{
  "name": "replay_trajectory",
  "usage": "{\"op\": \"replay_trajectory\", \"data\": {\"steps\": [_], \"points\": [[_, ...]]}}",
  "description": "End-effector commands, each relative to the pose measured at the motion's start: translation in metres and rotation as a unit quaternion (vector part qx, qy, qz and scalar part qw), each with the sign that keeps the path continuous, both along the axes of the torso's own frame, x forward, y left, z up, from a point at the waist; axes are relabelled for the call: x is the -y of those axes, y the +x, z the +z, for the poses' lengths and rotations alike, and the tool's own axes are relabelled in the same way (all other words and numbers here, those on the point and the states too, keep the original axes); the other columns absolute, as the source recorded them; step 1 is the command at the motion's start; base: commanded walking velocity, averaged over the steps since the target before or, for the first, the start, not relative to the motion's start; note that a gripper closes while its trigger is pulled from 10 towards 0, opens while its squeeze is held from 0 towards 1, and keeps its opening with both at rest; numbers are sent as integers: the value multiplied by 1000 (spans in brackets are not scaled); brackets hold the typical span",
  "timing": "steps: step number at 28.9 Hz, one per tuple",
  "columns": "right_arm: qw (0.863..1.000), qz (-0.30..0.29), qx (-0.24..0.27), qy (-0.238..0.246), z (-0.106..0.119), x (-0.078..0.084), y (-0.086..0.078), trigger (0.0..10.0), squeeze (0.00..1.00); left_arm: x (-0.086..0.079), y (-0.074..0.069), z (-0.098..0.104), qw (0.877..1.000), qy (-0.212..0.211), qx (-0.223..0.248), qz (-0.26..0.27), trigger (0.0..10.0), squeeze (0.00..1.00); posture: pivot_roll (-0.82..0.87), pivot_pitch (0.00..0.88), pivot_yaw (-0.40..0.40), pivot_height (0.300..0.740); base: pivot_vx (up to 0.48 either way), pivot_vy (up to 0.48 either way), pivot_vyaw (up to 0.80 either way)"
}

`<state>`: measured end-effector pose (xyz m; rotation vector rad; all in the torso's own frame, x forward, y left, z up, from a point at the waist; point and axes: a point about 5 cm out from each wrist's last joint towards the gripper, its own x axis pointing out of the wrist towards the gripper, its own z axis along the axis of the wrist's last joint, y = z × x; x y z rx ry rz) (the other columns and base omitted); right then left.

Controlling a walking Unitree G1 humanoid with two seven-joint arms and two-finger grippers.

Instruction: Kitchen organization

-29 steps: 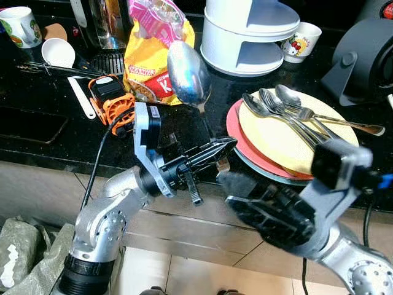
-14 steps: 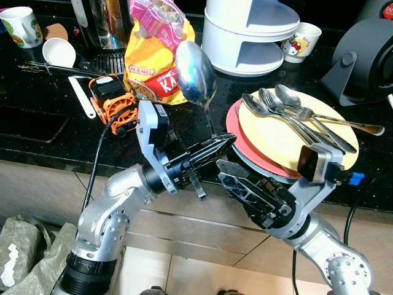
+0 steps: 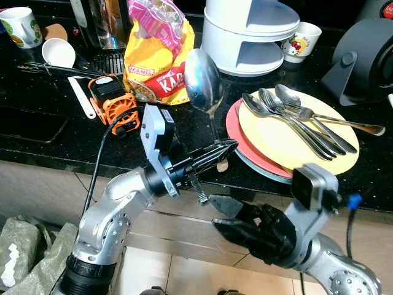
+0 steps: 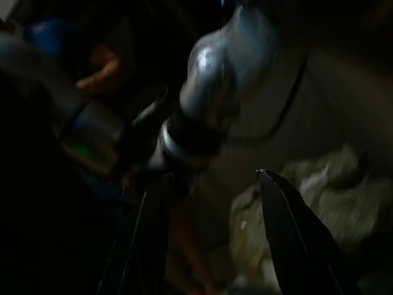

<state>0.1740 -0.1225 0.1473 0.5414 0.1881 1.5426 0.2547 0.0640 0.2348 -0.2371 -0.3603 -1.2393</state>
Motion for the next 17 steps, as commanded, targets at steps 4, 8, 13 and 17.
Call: {"op": "replay_trajectory", "data": {"steps": [4, 8, 13, 17], "points": [[1000, 7, 12, -9, 1, 9, -4, 10000, 0, 4, -3, 5, 1000, -7, 17, -8, 10000, 0, 46, 133, 6, 740, 0, 0, 0], [998, 13, 4, -65, -10, 20, -8, 10000, 0, 3, -3, 8, 1000, -10, 22, -7, 10000, 0, 47, 134, 6, 740, 0, 0, 0], [982, 8, -31, -187, -43, 41, -16, 10000, 0, 3, -3, 10, 1000, -11, 25, -6, 10000, 0, 42, 134, 0, 740, 0, 0, 0], [965, -10, -79, -250, -70, 62, -24, 10000, 0, 3, -3, 10, 1000, -13, 26, -7, 10000, 0, 38, 134, -6, 740, 0, 0, 0]]}}
